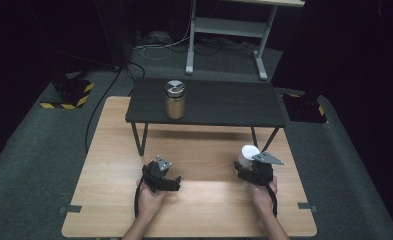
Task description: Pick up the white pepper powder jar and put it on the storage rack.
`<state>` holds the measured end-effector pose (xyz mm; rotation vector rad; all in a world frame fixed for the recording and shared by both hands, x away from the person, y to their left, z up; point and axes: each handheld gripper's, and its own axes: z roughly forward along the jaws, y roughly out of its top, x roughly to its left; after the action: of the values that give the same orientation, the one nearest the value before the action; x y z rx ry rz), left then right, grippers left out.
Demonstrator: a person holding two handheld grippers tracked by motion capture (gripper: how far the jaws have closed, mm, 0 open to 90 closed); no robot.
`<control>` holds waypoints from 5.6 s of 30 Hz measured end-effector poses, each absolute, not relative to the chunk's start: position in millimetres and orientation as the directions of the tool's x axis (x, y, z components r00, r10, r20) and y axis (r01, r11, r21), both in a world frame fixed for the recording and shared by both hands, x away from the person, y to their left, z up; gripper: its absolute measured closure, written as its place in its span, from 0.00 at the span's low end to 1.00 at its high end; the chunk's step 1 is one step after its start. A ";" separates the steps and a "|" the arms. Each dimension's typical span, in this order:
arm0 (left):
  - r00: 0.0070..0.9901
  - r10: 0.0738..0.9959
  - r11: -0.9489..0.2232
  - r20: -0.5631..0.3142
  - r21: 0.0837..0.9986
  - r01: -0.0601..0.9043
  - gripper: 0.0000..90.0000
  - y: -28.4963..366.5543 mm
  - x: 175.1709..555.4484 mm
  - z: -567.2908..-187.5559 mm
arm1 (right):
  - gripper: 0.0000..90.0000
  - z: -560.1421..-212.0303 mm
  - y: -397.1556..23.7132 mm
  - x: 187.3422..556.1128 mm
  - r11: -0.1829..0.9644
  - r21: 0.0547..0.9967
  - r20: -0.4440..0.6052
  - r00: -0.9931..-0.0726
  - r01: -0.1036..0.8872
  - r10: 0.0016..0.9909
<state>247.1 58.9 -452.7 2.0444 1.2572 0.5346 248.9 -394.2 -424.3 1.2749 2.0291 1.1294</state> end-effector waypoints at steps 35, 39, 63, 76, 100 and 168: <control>0.452 0.892 -0.311 -0.002 0.723 0.617 0.04 59.1 247.1 -452.7 | 0.34 -353.9 -417.8 222.1 0.310 0.845 0.015 -0.599 0.436 0.800; 0.452 0.892 -0.311 -0.002 0.723 0.617 0.04 59.1 247.0 -452.7 | 0.34 -340.4 -418.7 220.3 0.323 0.845 0.015 -0.623 0.426 0.782; 0.451 0.892 -0.310 -0.002 0.724 0.616 0.05 59.4 246.7 -452.8 | 0.34 -253.8 -410.3 234.7 0.357 0.868 0.012 -0.732 0.346 0.681; 0.452 0.892 -0.313 0.002 0.723 0.615 0.05 59.4 246.6 -452.6 | 0.34 -230.6 -401.1 256.1 0.351 0.870 0.013 -0.728 0.347 0.686; 0.451 0.893 -0.312 0.001 0.724 0.616 0.05 59.4 246.5 -452.7 | 0.34 -209.4 -376.2 306.2 0.351 0.851 -0.007 -0.660 0.391 0.752; 0.445 0.895 -0.303 -0.006 0.725 0.619 0.06 59.3 246.1 -452.6 | 0.14 -222.0 -326.2 367.6 0.297 0.834 -0.001 -0.536 0.465 0.844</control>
<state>246.1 59.3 -452.6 2.0351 1.2641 0.5355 367.6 -326.2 -222.0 1.1677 2.1257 1.1412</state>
